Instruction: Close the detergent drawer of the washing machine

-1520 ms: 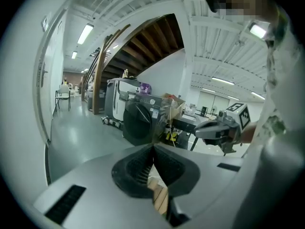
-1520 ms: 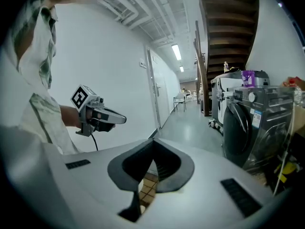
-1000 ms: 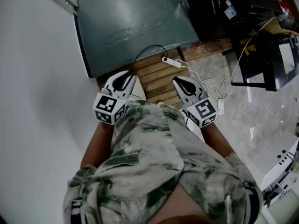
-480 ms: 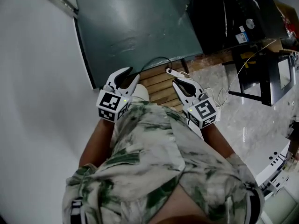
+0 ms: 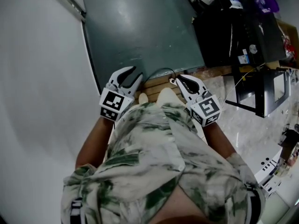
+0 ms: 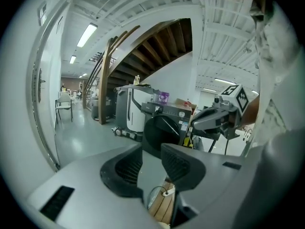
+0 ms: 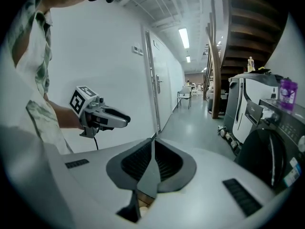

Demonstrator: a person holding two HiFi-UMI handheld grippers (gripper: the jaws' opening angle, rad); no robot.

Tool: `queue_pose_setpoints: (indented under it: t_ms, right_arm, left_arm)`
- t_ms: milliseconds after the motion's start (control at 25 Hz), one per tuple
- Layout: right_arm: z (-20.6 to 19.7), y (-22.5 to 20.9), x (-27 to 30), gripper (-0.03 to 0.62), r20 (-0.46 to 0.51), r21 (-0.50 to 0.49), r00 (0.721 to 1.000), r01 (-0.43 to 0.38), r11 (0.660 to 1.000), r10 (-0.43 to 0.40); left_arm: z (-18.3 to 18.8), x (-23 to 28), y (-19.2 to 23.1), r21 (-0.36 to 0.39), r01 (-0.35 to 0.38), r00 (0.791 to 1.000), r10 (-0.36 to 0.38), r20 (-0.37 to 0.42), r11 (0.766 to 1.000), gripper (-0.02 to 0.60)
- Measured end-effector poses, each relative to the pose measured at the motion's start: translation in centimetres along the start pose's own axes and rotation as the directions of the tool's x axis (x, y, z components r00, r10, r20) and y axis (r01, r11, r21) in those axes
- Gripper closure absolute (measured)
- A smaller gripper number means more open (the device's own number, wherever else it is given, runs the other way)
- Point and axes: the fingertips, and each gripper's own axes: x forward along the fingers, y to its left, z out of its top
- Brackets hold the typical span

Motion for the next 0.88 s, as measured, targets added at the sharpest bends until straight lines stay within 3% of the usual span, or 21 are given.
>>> queue_pose_setpoints:
  t_ms: [240,480,680,880]
  right_arm:
    - [1.6,-1.6,3.3,0.557,-0.026,0.009,1.000,-0.006,1.000,0.006]
    - [2.9,-5.9,8.0,0.571,-0.047,0.031,0.999,-0.022,0.999,0.024]
    - [5.5,-11.7,12.5,0.572,-0.053,0.049,0.997,-0.046,0.998,0.049]
    - [10.4,-18.3,15.7,0.572,-0.039,0.086,0.998,-0.036,0.996,0.039]
  left_arm:
    - [1.3,0.9,4.2,-0.025,-0.023,1.000,0.023,0.014,0.999,0.460]
    - [3.6,4.8,9.6,-0.015,-0.047,0.999,0.047,0.000,0.999,0.453]
    - [8.2,10.0,14.7,0.015,-0.054,0.998,0.054,-0.013,0.998,0.451]
    - [14.4,15.8,19.2,0.043,-0.017,0.999,0.018,-0.046,0.999,0.451]
